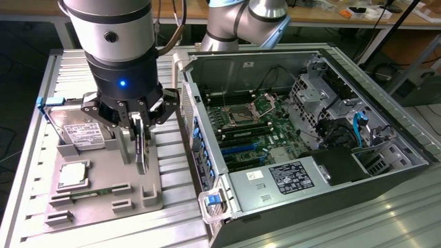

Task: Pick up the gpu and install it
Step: 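Pick up the gpu and move the gpu toward the slot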

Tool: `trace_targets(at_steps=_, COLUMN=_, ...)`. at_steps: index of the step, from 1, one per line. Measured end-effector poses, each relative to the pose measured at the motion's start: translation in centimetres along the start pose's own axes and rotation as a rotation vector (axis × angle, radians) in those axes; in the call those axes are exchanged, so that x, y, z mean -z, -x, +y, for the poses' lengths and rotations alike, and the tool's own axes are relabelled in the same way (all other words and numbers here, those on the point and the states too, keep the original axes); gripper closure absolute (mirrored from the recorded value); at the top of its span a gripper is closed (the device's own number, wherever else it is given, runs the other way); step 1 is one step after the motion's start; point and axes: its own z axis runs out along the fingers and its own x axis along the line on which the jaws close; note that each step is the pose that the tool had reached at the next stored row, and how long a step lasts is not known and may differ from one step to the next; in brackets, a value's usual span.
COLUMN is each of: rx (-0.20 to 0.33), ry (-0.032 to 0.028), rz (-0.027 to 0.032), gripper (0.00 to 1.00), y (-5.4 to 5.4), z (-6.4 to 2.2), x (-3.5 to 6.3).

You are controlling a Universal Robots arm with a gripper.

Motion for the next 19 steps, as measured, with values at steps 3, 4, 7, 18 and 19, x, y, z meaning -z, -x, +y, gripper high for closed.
trace_targets(at_steps=3, rx=0.000, ry=0.0000, rz=0.0000, gripper=0.73, y=0.0, z=0.02, x=0.35)
trace_targets(at_steps=4, rx=0.000, ry=0.0000, rz=0.0000, gripper=0.73, y=0.0, z=0.02, x=0.40)
trace_targets(at_steps=7, rx=0.000, ry=0.0000, rz=0.0000, gripper=0.73, y=0.0, z=0.03, x=0.59)
trace_targets(at_steps=18, rx=0.000, ry=-0.0001, rz=0.0001, gripper=0.73, y=0.0, z=0.06, x=1.17)
trace_targets(at_steps=19, rx=0.000, ry=0.0000, rz=0.0000, gripper=0.73, y=0.0, z=0.06, x=1.22)
